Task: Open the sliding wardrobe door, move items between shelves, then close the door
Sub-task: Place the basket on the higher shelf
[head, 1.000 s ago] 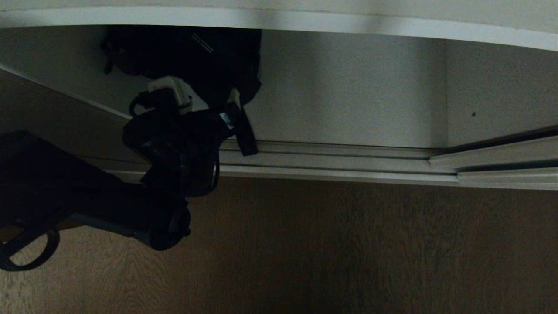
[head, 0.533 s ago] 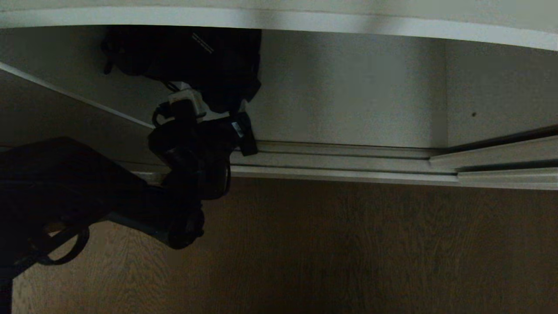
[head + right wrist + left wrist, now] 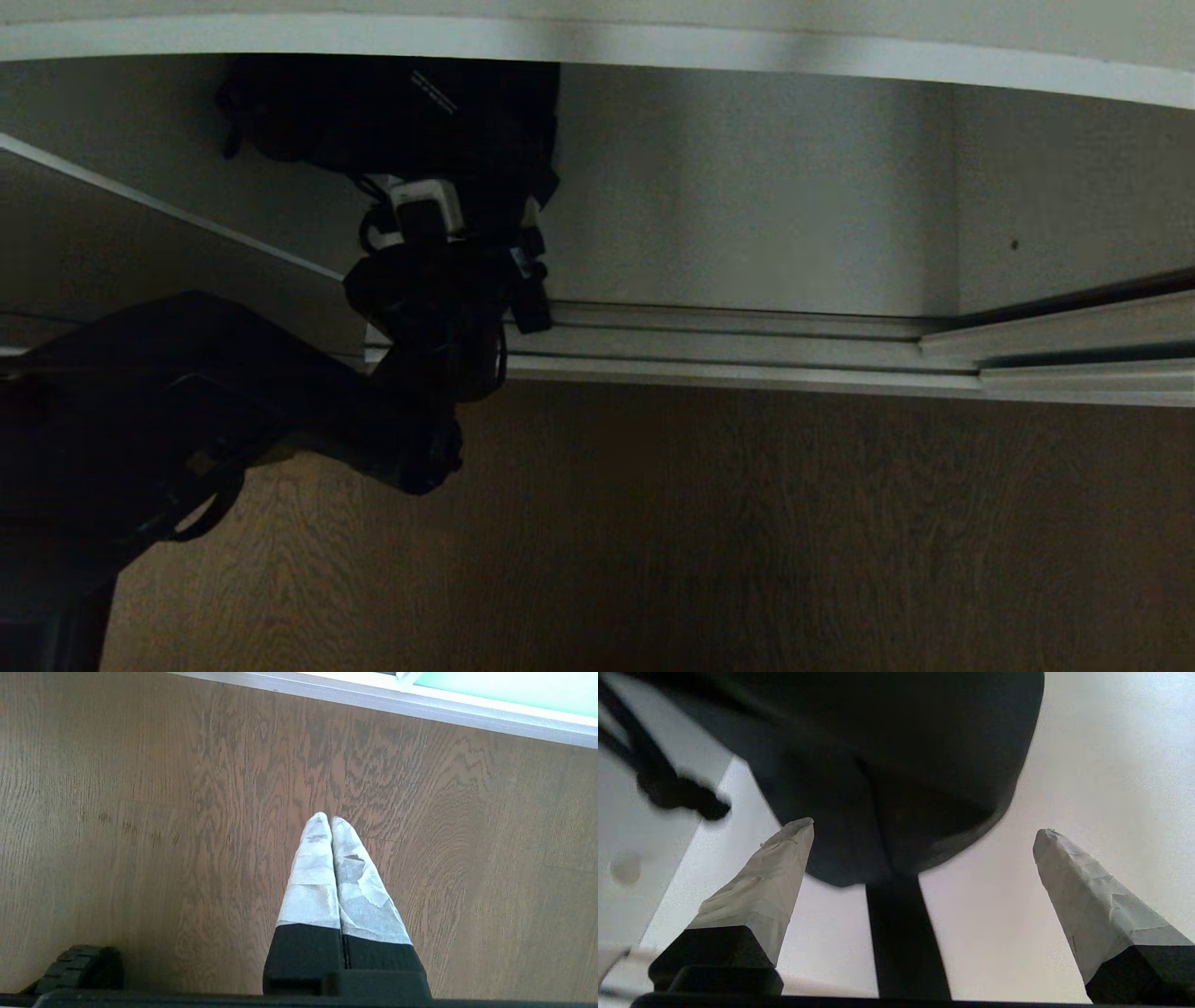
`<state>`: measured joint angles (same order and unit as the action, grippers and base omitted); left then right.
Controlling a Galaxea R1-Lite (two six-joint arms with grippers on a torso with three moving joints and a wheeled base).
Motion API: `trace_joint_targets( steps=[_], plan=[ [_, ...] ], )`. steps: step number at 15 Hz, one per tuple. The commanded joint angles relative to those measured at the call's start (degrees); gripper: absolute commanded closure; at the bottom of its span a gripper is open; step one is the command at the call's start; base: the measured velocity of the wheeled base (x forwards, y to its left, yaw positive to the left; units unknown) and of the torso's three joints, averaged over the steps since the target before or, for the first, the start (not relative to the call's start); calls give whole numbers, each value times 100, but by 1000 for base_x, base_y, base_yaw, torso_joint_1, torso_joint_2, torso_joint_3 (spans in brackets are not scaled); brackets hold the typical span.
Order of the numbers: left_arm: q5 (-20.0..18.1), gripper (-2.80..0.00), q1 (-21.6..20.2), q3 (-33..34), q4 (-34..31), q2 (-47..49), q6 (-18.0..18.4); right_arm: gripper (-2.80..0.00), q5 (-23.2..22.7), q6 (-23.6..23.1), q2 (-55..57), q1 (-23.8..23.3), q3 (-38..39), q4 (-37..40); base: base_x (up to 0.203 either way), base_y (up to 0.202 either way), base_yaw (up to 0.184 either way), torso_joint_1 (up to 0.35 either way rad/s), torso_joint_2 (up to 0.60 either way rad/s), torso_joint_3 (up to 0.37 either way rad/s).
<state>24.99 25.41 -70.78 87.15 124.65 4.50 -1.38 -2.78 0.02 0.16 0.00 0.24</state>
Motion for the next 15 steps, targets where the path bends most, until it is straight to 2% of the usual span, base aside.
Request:
trace_joint_targets(
  steps=[1, 6, 15],
  plan=[
    [1, -280, -64, -378, 51, 68, 14, 0, -3, -3, -11, 2, 3, 2, 0, 0, 0, 0, 0, 0],
    [-176, -280, -427, -1268, 51, 545, 142, 0, -3, -3, -11, 2, 0, 2, 0, 0, 0, 0, 0, 0],
    [-314, -280, -647, -3289, -101, 1611, 293, 0, -3, -3, -11, 2, 0, 2, 0, 0, 0, 0, 0, 0]
  ],
)
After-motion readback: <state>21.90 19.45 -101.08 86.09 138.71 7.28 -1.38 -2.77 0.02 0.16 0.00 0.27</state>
